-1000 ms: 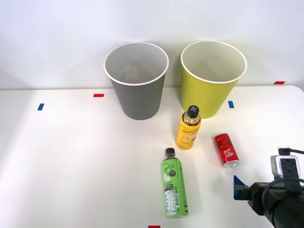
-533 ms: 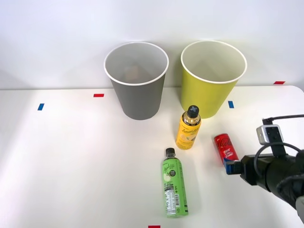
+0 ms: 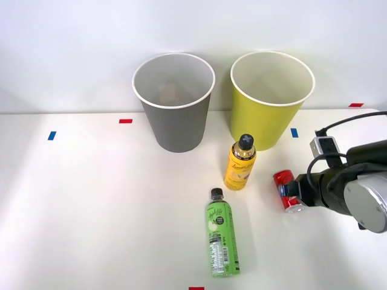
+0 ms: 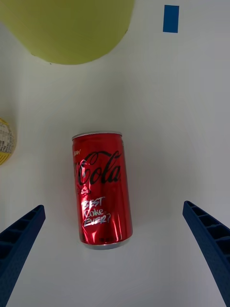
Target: Put cans in the gray bin, plastic bottles in the light green bin
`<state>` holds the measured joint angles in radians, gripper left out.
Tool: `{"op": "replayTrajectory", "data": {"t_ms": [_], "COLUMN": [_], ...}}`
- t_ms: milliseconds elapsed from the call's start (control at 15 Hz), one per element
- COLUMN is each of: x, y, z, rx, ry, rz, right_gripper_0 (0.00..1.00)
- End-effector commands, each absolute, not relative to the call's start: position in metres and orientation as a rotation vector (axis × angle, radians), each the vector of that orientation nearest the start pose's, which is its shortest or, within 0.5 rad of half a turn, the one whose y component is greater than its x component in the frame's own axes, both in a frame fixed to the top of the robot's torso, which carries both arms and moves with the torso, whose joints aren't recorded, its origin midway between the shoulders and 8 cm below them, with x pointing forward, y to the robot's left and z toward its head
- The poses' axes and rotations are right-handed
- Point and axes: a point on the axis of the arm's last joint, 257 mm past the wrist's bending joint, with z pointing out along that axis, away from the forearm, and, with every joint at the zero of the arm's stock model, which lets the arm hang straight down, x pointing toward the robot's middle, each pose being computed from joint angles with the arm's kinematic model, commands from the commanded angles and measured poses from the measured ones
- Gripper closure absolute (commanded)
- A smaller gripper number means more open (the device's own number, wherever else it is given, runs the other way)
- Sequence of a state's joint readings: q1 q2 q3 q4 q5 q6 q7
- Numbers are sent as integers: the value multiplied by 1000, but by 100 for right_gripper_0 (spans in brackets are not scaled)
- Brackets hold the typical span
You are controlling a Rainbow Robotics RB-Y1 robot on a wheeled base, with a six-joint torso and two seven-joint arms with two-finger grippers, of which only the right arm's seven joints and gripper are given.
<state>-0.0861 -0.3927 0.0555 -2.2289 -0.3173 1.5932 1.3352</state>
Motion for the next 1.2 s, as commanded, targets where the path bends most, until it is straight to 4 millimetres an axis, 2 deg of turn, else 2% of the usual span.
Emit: {"op": "replayTrajectory", "data": {"t_ms": [67, 1200], "x": [439, 461], "y": [-241, -236], "z": [-244, -279], "rx": [-80, -83], "ry": [2499, 2615], "rz": [38, 33], "right_gripper_0": [0, 0]}}
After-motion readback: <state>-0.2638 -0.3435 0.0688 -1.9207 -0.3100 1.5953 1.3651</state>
